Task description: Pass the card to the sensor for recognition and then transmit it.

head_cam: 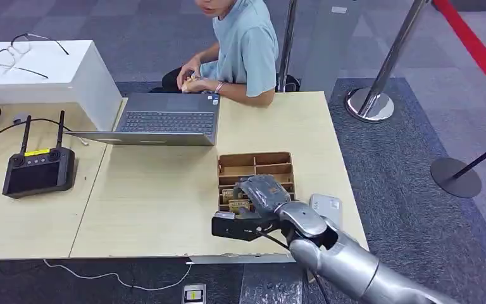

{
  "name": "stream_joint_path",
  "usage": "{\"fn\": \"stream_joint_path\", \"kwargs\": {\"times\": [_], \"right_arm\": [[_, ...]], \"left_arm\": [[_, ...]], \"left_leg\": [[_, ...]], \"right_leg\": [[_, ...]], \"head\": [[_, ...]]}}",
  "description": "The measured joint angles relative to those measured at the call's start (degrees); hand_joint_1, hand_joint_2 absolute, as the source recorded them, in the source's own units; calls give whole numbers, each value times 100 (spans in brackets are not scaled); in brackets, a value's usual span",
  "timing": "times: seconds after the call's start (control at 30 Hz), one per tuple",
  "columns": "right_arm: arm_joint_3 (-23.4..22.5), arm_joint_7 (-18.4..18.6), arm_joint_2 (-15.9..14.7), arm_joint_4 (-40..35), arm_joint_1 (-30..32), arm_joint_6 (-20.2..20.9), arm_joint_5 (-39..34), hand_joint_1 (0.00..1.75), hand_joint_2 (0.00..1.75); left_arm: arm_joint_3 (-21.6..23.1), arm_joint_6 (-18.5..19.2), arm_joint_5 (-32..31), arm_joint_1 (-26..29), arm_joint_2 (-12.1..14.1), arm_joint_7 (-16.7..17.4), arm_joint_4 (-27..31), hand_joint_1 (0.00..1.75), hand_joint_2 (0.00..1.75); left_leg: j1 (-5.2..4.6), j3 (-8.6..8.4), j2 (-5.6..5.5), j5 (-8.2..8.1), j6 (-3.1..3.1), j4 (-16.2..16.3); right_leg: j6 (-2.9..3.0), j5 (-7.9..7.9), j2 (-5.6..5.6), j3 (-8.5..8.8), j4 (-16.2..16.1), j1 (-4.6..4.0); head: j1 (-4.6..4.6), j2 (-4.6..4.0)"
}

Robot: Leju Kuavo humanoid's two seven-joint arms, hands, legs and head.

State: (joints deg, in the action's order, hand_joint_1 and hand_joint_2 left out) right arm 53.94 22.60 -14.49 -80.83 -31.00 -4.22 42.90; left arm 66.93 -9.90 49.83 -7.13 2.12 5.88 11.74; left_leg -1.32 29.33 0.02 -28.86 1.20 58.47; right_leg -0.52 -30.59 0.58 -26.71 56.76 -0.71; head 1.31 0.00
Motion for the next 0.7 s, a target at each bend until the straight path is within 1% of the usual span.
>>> {"fn": "stream_joint_path", "kwargs": {"times": [0.27,0.3,0.37,0.47,0.5,0.57,0.63,0.7], "right_arm": [[-2,48,-2,4,74,-20,33,82,175],[-2,48,-2,4,79,-20,35,79,175],[-2,50,-2,4,84,-22,37,82,175],[-2,55,-4,4,89,-22,37,82,175],[-2,55,-7,2,93,-20,37,86,175],[-2,70,-13,0,103,-4,48,103,175],[-4,85,-22,0,106,22,50,115,175],[-7,94,-26,0,110,28,48,119,175]], "left_arm": [[0,15,15,3,0,0,0,0,0],[0,15,15,3,0,0,0,0,0],[0,15,15,3,0,0,0,0,0],[0,22,15,3,0,4,0,0,0],[0,24,13,2,0,13,0,0,0],[0,24,15,3,0,11,0,0,0],[0,20,15,3,0,-2,0,0,0],[0,20,17,3,0,-11,0,0,0]], "left_leg": [[0,-1,0,0,0,0],[0,0,0,0,0,0],[0,0,0,0,0,0],[0,0,0,0,0,0],[0,0,0,0,0,0],[0,0,0,0,0,0],[0,0,1,0,0,0],[0,0,1,0,0,0]], "right_leg": [[0,0,0,0,0,0],[0,0,0,0,0,0],[0,0,0,0,0,0],[0,0,0,0,0,0],[0,0,0,0,0,0],[0,0,0,-1,0,0],[0,0,0,-1,0,0],[0,0,0,-1,0,0]], "head": [[2,0],[2,0],[2,0],[2,0],[2,0],[2,0],[2,0],[2,0]]}}
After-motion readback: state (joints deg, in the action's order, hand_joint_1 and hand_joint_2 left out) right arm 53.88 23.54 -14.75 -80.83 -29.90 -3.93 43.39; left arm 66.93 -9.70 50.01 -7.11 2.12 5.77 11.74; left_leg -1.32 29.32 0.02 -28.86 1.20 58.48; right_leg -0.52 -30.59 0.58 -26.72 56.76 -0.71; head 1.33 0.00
